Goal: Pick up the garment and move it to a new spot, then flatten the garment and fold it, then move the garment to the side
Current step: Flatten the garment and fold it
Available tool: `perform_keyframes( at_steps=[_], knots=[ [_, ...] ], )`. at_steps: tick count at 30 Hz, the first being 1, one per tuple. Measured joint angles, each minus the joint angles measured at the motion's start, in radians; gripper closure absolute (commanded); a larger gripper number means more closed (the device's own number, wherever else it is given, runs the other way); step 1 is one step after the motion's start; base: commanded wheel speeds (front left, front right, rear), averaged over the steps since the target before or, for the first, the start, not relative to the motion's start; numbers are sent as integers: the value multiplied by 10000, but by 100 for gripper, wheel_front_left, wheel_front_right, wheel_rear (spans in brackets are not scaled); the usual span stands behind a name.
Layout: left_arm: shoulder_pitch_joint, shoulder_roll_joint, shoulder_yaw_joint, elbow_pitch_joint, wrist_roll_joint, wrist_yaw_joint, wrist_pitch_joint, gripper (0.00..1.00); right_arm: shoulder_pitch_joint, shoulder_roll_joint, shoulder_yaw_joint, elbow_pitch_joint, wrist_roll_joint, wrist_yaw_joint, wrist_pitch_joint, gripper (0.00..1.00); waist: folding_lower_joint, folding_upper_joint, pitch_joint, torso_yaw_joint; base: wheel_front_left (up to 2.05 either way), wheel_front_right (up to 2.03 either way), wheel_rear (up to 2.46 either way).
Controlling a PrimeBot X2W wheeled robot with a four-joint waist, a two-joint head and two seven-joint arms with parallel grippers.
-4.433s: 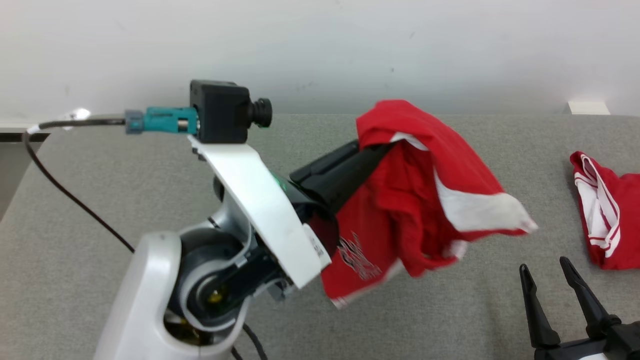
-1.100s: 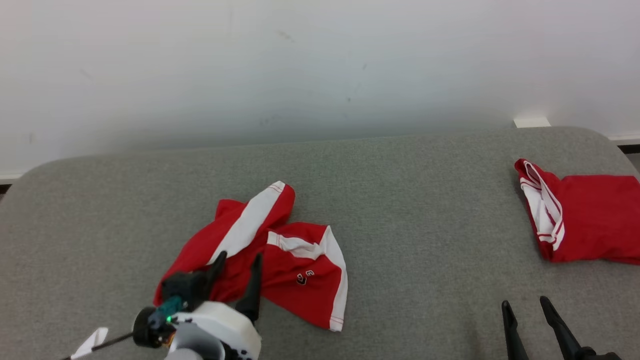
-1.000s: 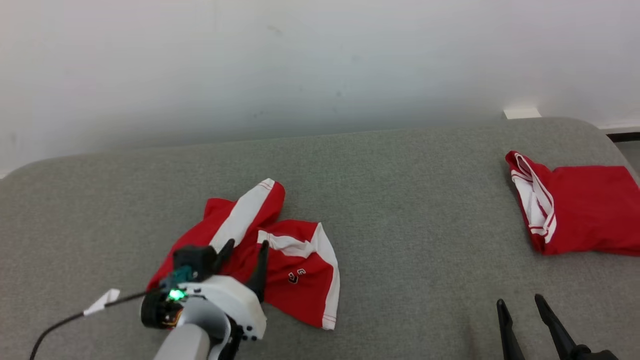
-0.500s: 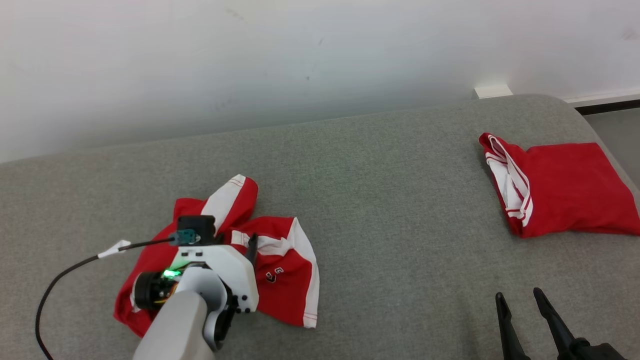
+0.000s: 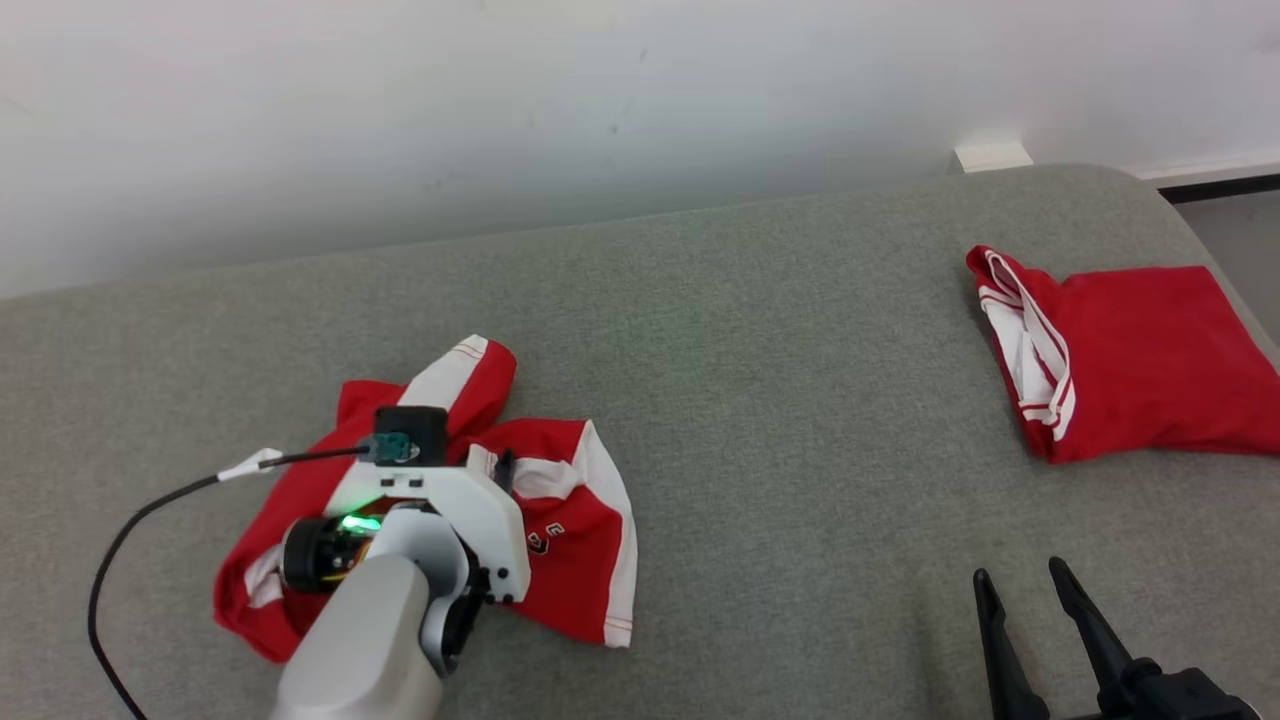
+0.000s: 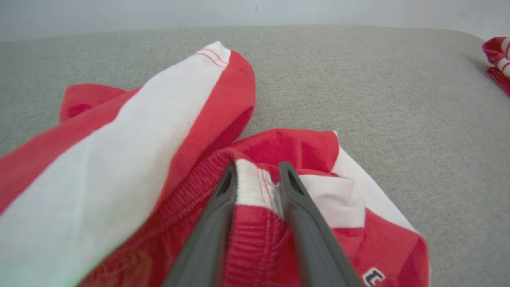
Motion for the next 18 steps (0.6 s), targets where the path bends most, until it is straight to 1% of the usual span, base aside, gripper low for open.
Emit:
perform_keyframes(
  at_steps=[2, 3, 4, 9, 12, 18],
  knots=[
    [-141, 6, -40, 219, -19, 8, 82, 69, -19, 2, 46, 38, 8, 0, 0, 0, 0, 0, 78, -71, 0, 0, 0],
    [-196, 8, -40, 339, -21, 6, 92, 90, -45, 6, 81, 65, 8, 0, 0, 0, 0, 0, 113, -118, 0, 0, 0],
    [-246, 10, -40, 468, -25, 2, 98, 100, -79, 12, 104, 86, 10, 0, 0, 0, 0, 0, 142, -164, 0, 0, 0],
    [-496, 17, -29, 1012, -205, -182, 100, 100, -142, 23, 153, 194, 50, 0, 0, 0, 0, 0, 151, -340, 0, 0, 0],
    [-775, 42, 121, 1057, -412, -194, -278, 100, -140, 29, 123, 228, 52, 0, 0, 0, 0, 0, 62, -377, 0, 0, 0],
    [-1653, 314, 510, 853, -614, -178, -1344, 100, -128, 33, 117, 261, 52, 0, 0, 0, -1, 0, -257, -462, 0, 0, 0]
  ],
)
